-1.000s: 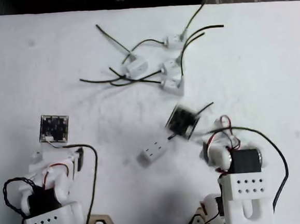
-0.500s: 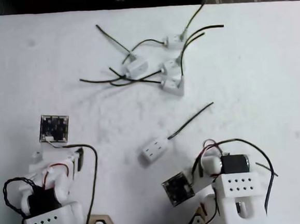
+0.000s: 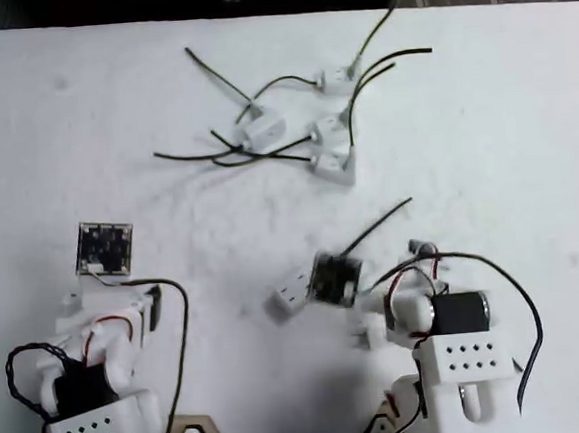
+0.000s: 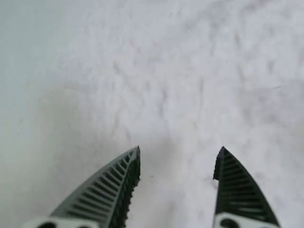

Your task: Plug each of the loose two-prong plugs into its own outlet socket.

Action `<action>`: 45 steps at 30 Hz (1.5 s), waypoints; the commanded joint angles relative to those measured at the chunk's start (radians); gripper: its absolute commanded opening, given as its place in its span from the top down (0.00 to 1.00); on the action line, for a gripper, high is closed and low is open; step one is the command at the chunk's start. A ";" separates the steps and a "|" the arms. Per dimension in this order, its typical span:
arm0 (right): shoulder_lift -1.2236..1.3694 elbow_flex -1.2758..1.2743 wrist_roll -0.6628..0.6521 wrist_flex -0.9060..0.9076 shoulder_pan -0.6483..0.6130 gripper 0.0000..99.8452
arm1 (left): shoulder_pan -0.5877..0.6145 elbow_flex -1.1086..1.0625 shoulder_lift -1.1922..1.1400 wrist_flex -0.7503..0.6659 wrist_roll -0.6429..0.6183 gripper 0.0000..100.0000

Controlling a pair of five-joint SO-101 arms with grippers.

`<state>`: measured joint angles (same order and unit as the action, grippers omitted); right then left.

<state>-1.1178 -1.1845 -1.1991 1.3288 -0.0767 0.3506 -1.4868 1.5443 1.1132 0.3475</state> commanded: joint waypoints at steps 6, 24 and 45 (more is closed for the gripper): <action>-0.007 0.043 0.879 0.021 -0.001 0.82 | 0.004 0.005 0.010 -0.017 0.014 0.74; 0.378 0.184 1.372 0.024 0.128 0.84 | 0.007 0.005 0.010 -0.017 0.011 0.74; 0.926 0.270 1.428 -0.162 0.130 0.71 | 0.008 0.005 0.010 -0.017 0.011 0.74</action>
<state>-0.2079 -0.9482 0.2202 1.2321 0.0537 0.3506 -1.4868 1.5443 1.1132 0.3552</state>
